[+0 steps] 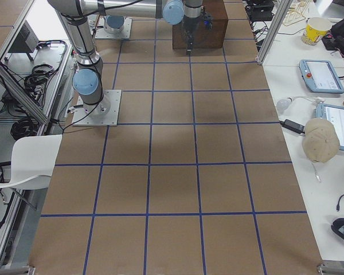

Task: Open drawer and put corn inside
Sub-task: 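Lift the corn and carry it over the open drawer with the left gripper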

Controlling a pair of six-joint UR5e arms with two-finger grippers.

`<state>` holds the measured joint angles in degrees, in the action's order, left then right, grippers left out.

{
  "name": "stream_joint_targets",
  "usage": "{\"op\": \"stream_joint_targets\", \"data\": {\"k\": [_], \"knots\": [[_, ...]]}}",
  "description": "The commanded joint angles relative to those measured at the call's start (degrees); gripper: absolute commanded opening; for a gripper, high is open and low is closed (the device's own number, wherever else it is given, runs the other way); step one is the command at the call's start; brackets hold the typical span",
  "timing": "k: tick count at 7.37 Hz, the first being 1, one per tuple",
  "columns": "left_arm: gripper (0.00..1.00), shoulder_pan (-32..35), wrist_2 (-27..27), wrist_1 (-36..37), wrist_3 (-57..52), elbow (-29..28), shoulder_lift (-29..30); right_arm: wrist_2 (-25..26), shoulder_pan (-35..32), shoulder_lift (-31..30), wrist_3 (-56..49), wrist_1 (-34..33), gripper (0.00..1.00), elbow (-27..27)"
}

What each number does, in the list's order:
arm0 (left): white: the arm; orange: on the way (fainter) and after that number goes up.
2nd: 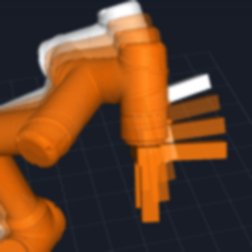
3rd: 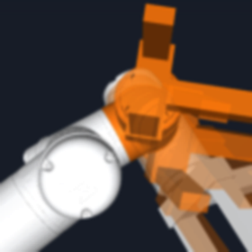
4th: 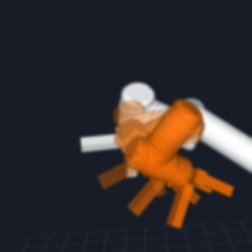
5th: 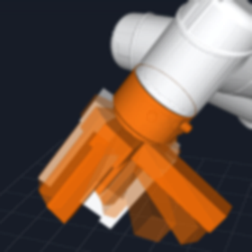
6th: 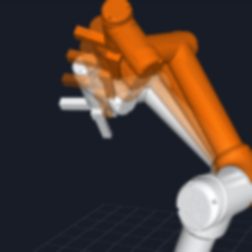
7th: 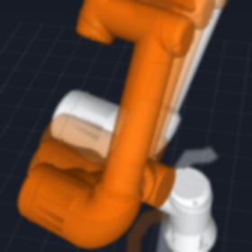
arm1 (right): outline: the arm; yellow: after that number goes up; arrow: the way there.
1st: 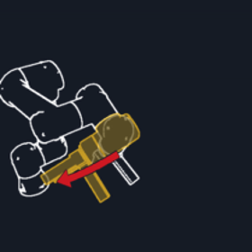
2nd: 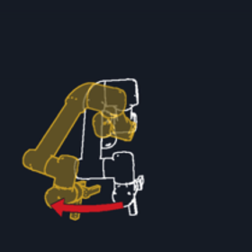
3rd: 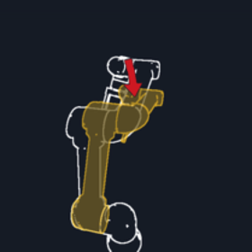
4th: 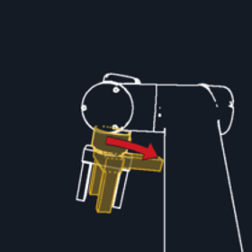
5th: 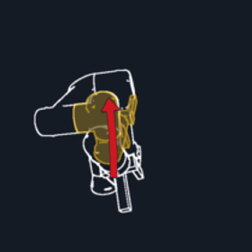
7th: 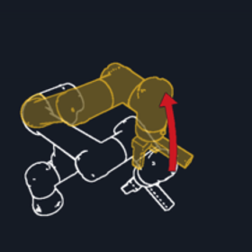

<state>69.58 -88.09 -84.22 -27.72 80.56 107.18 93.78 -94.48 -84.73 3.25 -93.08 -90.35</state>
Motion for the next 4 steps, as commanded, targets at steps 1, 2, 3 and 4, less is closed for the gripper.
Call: {"op": "stream_joint_targets", "data": {"k": [1,2,3,4], "knots": [[0.0,0.4,-0.1,0.5,1.8,0.3,0.8,0.1,0.0,0.0,0.0,0.0,1.0,0.0],[0.0,0.3,0.1,0.9,5.4,0.3,1.4,0.1,0.0,0.0,0.0,0.0,1.0,0.0],[0.0,0.3,0.8,1.0,6.4,0.4,1.9,0.1,0.0,0.0,0.0,-0.1,1.0,0.0],[0.0,0.3,0.8,1.0,6.5,0.4,2.4,0.1,0.0,0.0,0.0,0.0,1.0,0.0]]}}
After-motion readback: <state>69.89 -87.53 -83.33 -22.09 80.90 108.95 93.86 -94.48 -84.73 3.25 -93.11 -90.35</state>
